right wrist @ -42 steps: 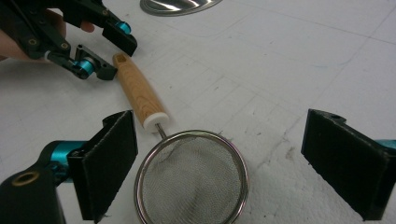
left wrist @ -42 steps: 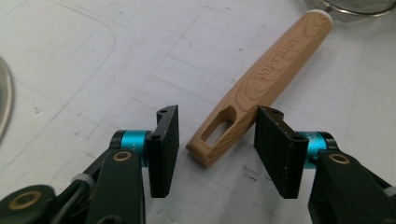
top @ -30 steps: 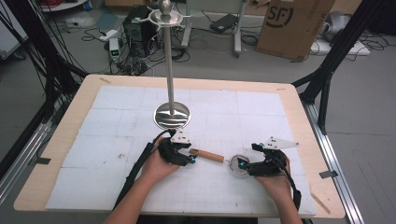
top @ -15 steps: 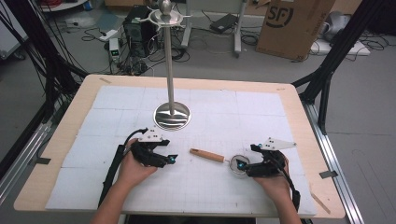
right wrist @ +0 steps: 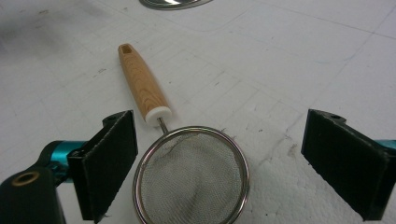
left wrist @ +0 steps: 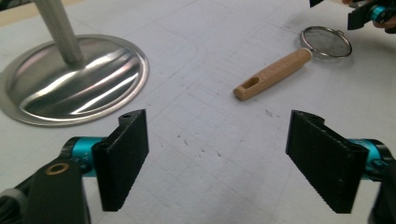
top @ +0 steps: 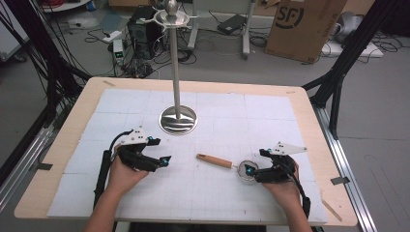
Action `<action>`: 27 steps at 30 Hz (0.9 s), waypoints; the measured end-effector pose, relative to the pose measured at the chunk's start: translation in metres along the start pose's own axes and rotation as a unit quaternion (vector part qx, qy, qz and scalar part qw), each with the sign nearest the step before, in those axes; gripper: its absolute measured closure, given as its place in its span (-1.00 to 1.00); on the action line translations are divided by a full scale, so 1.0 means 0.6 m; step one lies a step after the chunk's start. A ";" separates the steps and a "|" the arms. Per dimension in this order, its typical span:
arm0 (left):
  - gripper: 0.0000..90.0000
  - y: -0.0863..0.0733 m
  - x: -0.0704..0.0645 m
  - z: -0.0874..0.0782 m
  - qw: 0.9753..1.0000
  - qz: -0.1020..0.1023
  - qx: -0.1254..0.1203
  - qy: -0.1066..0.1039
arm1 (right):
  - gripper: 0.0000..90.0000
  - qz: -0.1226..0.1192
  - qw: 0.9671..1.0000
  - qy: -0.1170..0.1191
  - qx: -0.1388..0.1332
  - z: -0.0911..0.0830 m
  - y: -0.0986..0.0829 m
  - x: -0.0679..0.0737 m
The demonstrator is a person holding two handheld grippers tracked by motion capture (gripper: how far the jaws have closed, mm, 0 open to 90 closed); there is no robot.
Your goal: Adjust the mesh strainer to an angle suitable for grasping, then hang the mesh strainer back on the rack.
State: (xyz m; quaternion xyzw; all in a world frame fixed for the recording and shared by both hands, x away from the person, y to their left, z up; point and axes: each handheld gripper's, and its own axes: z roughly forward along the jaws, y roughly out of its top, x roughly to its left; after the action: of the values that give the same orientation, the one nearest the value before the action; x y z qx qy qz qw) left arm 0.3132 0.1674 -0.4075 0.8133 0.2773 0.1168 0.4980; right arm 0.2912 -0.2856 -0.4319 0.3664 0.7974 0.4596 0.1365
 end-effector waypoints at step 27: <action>-0.74 0.001 0.008 -0.028 1.000 0.005 -0.013 0.023 | -0.78 -0.018 1.000 0.011 0.001 0.005 0.011 0.017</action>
State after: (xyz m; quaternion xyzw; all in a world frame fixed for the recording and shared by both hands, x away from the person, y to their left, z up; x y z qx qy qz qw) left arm 0.3095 0.1823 -0.3992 0.8053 0.2832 0.1416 0.5012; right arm 0.2891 -0.2741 -0.4268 0.3472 0.8056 0.4604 0.1361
